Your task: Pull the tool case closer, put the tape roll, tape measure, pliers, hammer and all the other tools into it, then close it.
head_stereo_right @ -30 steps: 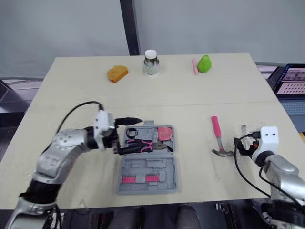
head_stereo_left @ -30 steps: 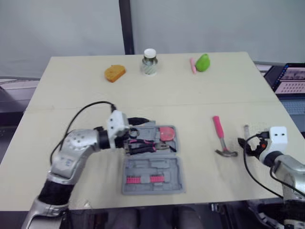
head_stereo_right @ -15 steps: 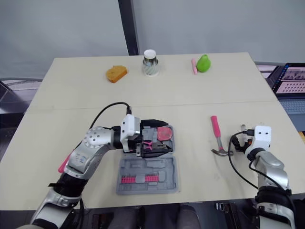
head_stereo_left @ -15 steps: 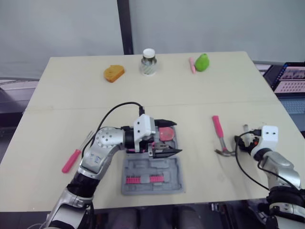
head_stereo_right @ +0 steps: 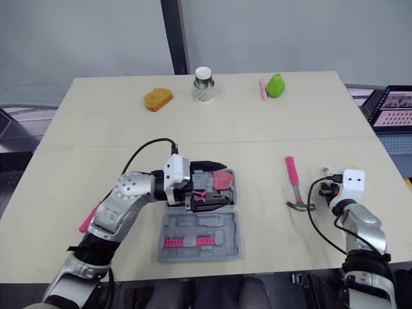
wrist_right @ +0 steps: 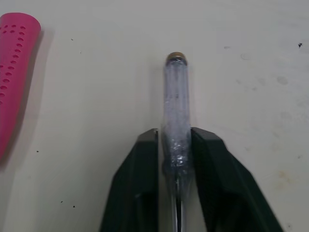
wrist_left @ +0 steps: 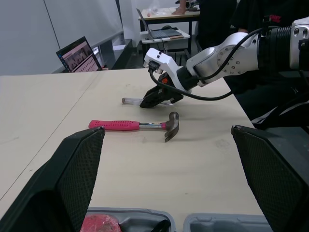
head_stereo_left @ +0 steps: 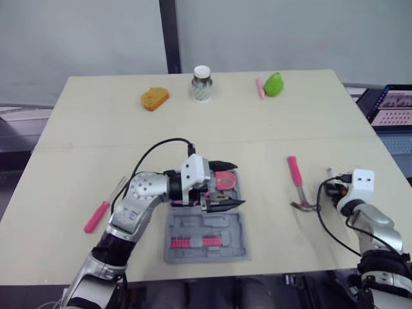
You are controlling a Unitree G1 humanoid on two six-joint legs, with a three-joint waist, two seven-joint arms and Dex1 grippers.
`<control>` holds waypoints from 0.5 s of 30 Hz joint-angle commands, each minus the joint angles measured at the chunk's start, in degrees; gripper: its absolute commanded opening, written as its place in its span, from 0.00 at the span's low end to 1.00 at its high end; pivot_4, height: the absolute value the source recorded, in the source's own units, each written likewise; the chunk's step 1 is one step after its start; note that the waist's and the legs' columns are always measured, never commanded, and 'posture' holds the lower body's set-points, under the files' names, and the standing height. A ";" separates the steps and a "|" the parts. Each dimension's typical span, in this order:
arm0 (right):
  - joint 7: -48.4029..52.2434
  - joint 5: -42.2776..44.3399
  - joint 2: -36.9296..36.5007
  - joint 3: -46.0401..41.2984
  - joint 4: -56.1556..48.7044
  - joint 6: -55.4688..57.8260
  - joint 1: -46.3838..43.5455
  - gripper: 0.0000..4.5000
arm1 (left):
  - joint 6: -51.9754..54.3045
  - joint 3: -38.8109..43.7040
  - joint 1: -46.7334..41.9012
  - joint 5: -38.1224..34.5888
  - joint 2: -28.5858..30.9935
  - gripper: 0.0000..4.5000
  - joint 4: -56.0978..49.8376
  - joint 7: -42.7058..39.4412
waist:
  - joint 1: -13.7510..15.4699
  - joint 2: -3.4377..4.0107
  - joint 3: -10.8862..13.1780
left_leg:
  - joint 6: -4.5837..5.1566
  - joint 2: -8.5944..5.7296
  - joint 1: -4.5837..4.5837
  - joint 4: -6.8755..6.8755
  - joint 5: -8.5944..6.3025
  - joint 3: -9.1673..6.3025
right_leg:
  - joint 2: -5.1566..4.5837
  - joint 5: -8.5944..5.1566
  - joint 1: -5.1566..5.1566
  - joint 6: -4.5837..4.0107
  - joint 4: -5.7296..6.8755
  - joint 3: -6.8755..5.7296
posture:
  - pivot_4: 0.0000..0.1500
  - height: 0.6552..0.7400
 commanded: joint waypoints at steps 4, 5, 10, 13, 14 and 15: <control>-0.43 0.42 -0.34 -1.00 -0.36 -1.28 0.91 0.00 | -1.98 0.65 -0.73 0.49 -0.92 1.00 0.70 0.48 | -0.04 0.00 0.00 | 0.00 0.00 -0.01 -0.01 0.00 0.00 | 0.00 0.00 0.00 0.00 0.00 -0.01 | 1.00 1.00; 0.03 0.52 -0.37 -0.91 -0.74 -1.42 1.12 0.00 | -2.16 0.65 -0.75 0.58 -1.02 1.00 0.91 0.51 | -0.03 0.00 0.00 | 0.00 0.00 -0.01 -0.01 0.00 0.00 | 0.00 0.00 0.00 0.00 0.00 -0.01 | 1.00 1.00; 8.09 -0.10 -5.25 4.03 -14.78 2.50 4.81 0.00 | -2.42 2.70 1.48 0.66 1.11 1.00 0.01 0.52 | -0.07 0.11 0.06 | 0.00 0.00 -0.04 -0.03 0.00 -0.02 | 0.00 0.00 -0.03 0.00 -0.03 -0.03 | 1.00 1.00; 19.11 2.58 -14.07 10.15 -32.48 11.46 6.67 0.00 | -1.50 7.83 6.78 -0.94 7.09 1.00 -3.40 -0.74 | -0.91 0.69 0.41 | 0.01 0.00 -0.08 -0.06 -0.01 0.05 | 0.00 0.01 -0.12 0.01 -0.03 0.05 | 1.00 1.00; 22.73 3.42 -17.51 12.35 -37.57 14.39 6.94 0.00 | -1.56 9.76 8.98 -1.42 9.38 1.00 -4.36 -1.36 | -1.13 0.78 0.45 | 0.01 0.02 -0.10 -0.08 -0.01 0.09 | 0.01 0.00 -0.19 0.01 -0.01 0.09 | 1.00 1.00; 25.46 4.41 -20.18 13.98 -41.29 16.80 7.10 0.00 | -1.69 11.22 10.80 -1.90 11.22 1.00 -5.10 -1.87 | -1.21 0.81 0.47 | 0.00 0.04 -0.07 -0.15 0.00 0.09 | 0.03 0.00 -0.20 0.01 -0.02 0.08 | 1.00 1.00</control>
